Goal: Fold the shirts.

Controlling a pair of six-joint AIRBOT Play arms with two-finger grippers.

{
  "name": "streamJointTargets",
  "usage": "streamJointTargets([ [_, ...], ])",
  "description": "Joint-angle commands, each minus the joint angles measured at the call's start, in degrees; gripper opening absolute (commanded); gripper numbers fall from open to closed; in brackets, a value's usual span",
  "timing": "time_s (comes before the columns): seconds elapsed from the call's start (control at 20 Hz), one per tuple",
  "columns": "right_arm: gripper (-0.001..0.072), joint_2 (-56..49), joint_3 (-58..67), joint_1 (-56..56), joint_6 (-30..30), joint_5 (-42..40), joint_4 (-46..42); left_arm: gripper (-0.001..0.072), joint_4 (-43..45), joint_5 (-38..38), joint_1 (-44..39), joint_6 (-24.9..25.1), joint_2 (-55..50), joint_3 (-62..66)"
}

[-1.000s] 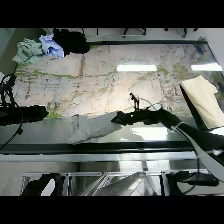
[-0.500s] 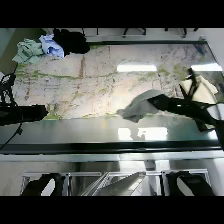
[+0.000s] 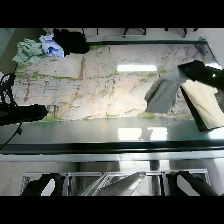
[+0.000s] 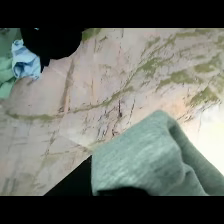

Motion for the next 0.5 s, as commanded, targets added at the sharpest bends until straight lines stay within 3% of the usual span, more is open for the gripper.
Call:
streamJointTargets([
  [0.0, 0.0012, -11.76, 15.26, -2.86, -1.99, 2.69, -0.07, 0.0013, 0.02, 0.04, -0.02, 0.09, -0.04, -0.02],
  [0.3, 0.0012, -31.5, 42.36, -5.38, -2.54, 3.93, -0.07, 0.0013, 0.0, 1.44, -0.04, -0.28, -0.04, -0.02],
  [0.45, 0.0012, -37.48, 48.15, -8.28, -2.36, 2.08, 0.66, 0.0013, -0.02, 2.47, -0.02, -0.31, -0.04, -0.02],
])
